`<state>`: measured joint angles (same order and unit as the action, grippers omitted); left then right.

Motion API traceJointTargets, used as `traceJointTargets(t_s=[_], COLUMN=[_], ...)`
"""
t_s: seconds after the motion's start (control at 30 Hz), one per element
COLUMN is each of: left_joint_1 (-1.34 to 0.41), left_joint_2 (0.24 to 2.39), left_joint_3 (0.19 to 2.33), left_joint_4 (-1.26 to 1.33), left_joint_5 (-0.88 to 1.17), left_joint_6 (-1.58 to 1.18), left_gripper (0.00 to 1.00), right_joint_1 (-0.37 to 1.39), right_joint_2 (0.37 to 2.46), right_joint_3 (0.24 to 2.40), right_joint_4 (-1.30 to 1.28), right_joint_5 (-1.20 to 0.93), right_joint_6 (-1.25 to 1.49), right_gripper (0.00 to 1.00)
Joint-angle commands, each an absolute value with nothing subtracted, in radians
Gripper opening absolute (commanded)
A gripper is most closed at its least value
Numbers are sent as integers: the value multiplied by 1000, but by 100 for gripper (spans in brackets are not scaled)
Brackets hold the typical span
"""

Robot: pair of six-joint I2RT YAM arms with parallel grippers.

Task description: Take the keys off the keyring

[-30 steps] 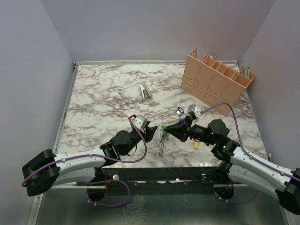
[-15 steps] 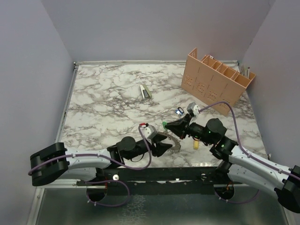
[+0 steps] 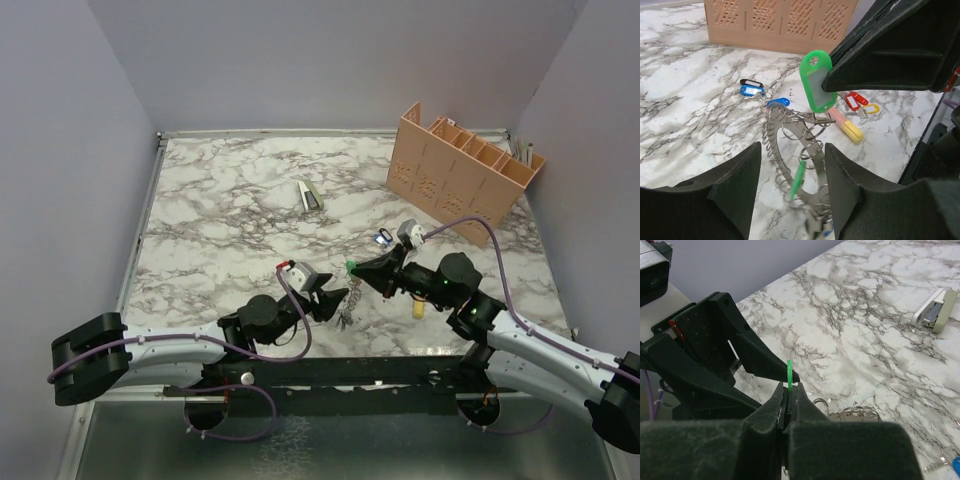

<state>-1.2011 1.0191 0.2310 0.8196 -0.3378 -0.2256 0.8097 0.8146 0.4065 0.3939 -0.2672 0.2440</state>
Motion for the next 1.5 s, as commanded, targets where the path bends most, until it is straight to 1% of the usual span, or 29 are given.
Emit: traceJointTargets(t_s=[0.0,0.1,0.27,0.37,0.47,0.57,0.73,0.83,0.9,0.97,1.0,1.1,1.2,1.23,1.27,1.33,1.47], left_joint_1=[-1200,-1200,-1198,-1198,-1198,-1198,-1199,-1200,-1203,-1210,-1211,-1213,-1212,-1213,-1212,-1212,-1212], left_joint_2=[996,1010,1091,1145,1194,1231,1215,1126,1068,1026,1012,975,936,921,910,890,892], left_joint_3=[252,263,294,324,351,374,383,359,340,328,322,298,261,246,233,211,201], left_joint_4=[768,762,764,765,769,769,769,766,765,765,765,765,767,766,766,763,760], left_joint_5=[-331,-296,-296,-239,-214,-192,-215,-324,-359,-358,-349,-329,-361,-381,-405,-441,-446], left_joint_6=[-129,-116,-140,-171,-200,-223,-251,-284,-290,-276,-266,-248,-264,-272,-276,-278,-276], left_gripper=[55,55,55,55,51,43,17,7,5,6,10,22,43,48,51,53,52], right_joint_1=[811,811,811,811,811,811,811,811,811,811,810,810,810,810,810,810,810], right_joint_2=[819,822,843,843,836,830,830,818,809,805,804,802,799,798,797,798,804], right_joint_3=[403,402,401,398,394,388,386,384,381,381,382,381,381,380,380,381,382], right_joint_4=[434,446,478,476,482,489,480,455,448,445,442,441,437,440,442,442,448], right_joint_5=[-304,-312,-380,-353,-353,-342,-323,-276,-262,-254,-256,-253,-254,-258,-255,-261,-279], right_joint_6=[244,249,264,265,268,274,273,259,253,251,248,244,238,239,241,240,242], right_gripper=[1,0,1,1,1,1,1,1,1,1,1,1,1,1,1,1,1])
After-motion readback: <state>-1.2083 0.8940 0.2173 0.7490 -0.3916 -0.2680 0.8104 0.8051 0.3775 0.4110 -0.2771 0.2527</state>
